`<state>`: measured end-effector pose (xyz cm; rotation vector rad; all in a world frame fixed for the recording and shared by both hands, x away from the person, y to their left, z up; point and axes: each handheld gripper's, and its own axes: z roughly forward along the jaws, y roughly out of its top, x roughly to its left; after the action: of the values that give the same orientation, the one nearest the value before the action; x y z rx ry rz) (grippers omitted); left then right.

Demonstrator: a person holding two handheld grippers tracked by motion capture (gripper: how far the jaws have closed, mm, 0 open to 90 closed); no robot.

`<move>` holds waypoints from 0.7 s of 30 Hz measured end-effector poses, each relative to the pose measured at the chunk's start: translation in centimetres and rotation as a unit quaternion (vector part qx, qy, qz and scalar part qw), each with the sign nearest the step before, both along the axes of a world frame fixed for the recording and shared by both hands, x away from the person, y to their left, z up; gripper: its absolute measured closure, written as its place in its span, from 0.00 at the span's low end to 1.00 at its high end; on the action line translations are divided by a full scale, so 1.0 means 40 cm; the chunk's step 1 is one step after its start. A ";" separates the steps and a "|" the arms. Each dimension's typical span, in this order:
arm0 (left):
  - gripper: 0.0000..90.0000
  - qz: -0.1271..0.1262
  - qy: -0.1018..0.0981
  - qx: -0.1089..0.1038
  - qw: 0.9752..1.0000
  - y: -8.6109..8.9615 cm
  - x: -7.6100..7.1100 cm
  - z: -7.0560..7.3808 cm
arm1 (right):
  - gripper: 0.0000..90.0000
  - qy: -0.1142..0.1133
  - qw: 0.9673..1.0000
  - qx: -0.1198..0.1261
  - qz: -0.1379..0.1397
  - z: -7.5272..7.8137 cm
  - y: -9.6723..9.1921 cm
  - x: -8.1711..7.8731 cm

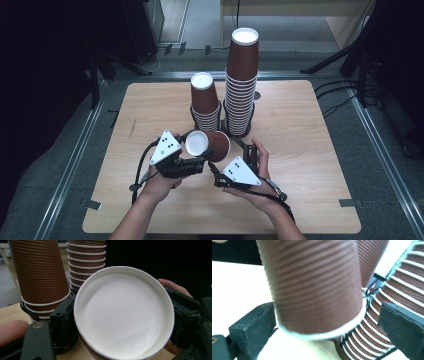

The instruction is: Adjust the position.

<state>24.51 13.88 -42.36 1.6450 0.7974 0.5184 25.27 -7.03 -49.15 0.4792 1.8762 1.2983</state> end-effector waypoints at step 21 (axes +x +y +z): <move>0.26 0.035 -0.013 -0.028 0.999 0.030 -0.009 -0.051 | 0.07 0.071 0.995 0.052 -0.048 -0.031 -0.044 -0.045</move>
<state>24.13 15.07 -44.41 1.5612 0.8459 0.5610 23.45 -8.79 -50.40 0.7238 1.8822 1.3313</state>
